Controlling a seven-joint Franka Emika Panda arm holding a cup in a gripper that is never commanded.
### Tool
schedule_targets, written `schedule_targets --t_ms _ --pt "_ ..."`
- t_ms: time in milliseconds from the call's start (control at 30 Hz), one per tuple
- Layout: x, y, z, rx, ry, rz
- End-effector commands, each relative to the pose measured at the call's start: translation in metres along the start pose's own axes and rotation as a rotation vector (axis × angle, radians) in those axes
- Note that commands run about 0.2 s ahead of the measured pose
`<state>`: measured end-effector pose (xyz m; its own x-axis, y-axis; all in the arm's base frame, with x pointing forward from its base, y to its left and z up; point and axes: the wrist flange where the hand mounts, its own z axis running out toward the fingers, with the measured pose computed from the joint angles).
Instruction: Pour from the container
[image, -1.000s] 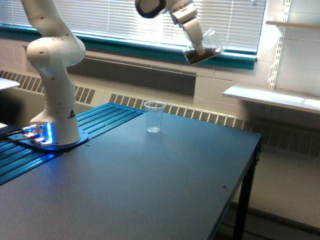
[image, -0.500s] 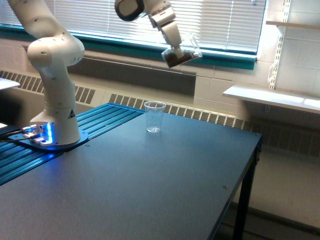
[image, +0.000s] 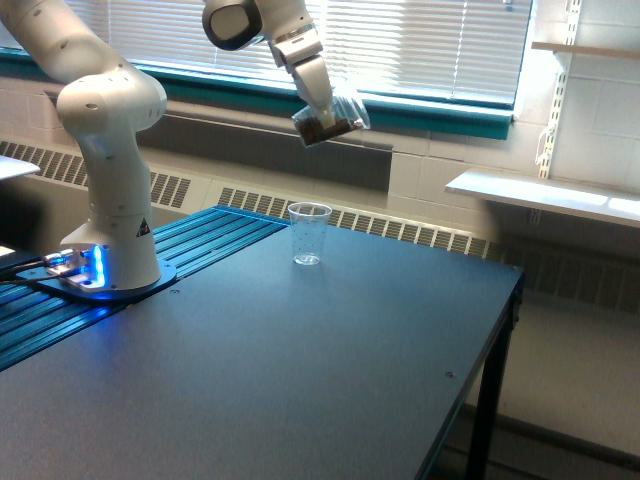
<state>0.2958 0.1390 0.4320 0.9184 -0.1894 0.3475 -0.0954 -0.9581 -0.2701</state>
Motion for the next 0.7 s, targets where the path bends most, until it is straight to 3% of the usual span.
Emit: schedule_targets --t_ms 33,367,700 --pt "-0.019 -0.001 0.000 -0.016 -0.018 -0.033" --pt "-0.050 0.001 0.004 -0.037 -0.048 -0.038" --pt "-0.070 -0.013 -0.004 -0.037 -0.081 -0.044"
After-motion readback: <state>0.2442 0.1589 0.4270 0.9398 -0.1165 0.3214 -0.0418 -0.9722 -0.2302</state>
